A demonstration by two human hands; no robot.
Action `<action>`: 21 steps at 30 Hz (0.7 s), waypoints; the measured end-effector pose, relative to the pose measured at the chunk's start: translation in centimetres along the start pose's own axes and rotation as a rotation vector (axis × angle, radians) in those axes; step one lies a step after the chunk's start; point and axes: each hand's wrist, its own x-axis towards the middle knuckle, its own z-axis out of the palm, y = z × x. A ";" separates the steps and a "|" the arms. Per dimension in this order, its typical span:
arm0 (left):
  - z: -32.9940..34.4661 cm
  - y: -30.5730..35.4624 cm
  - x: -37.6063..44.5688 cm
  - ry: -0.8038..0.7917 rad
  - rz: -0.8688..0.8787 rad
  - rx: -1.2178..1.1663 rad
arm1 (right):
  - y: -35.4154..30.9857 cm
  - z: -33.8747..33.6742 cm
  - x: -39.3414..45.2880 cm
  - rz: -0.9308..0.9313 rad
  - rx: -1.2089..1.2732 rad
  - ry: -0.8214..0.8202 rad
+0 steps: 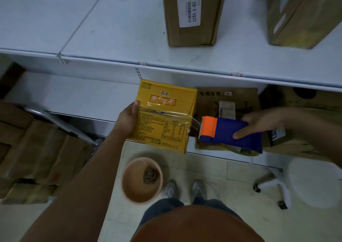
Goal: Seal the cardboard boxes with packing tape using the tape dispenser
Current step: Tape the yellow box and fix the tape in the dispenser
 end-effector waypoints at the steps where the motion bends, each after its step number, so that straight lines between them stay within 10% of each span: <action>1: 0.0 -0.1 0.0 0.002 0.017 -0.015 | 0.0 0.0 0.0 0.007 0.000 -0.012; 21: 5.7 2.7 -0.8 0.201 0.293 0.713 | -2.4 1.7 3.4 0.056 -0.270 0.387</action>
